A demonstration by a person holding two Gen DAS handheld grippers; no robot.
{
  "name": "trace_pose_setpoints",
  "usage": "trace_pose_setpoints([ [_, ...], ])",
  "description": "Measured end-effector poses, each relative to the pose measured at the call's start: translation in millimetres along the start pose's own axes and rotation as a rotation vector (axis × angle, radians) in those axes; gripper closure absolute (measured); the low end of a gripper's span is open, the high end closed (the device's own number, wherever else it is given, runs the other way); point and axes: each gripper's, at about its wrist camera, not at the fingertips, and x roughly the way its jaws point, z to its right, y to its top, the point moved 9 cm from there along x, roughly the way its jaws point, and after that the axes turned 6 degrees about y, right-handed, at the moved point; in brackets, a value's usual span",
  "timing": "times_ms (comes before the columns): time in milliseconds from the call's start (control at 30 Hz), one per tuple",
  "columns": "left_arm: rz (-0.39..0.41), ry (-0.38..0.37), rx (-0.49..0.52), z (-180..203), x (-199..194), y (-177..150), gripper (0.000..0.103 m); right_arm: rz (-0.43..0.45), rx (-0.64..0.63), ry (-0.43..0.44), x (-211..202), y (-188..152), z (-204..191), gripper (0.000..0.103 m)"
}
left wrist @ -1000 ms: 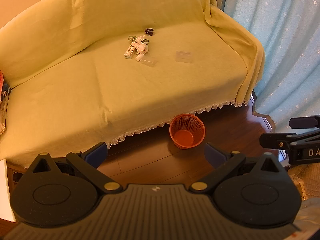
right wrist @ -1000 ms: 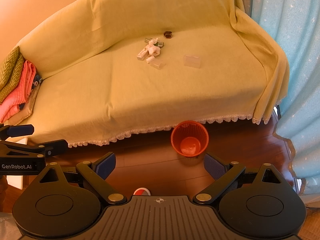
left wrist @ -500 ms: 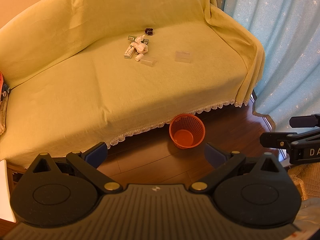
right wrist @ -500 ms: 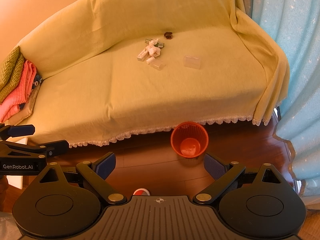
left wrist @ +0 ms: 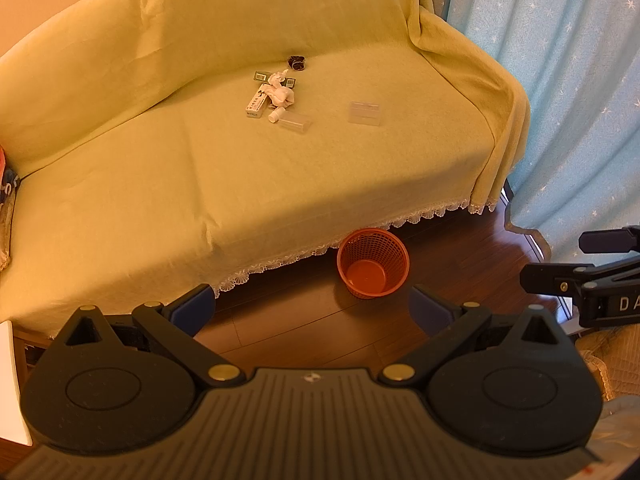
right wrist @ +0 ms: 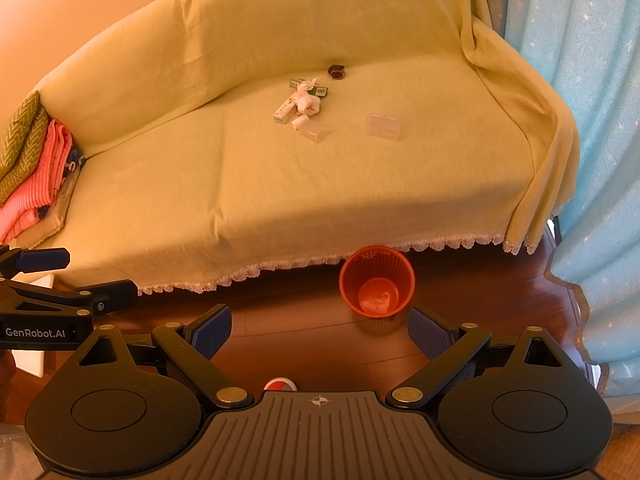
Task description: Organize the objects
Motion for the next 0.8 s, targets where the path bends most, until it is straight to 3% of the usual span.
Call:
trace_pose_setpoints([
  [800,-0.014,-0.002,0.001,7.8,12.3,6.3,0.001,-0.002,0.003,0.003,-0.4,1.3,0.8,0.01],
])
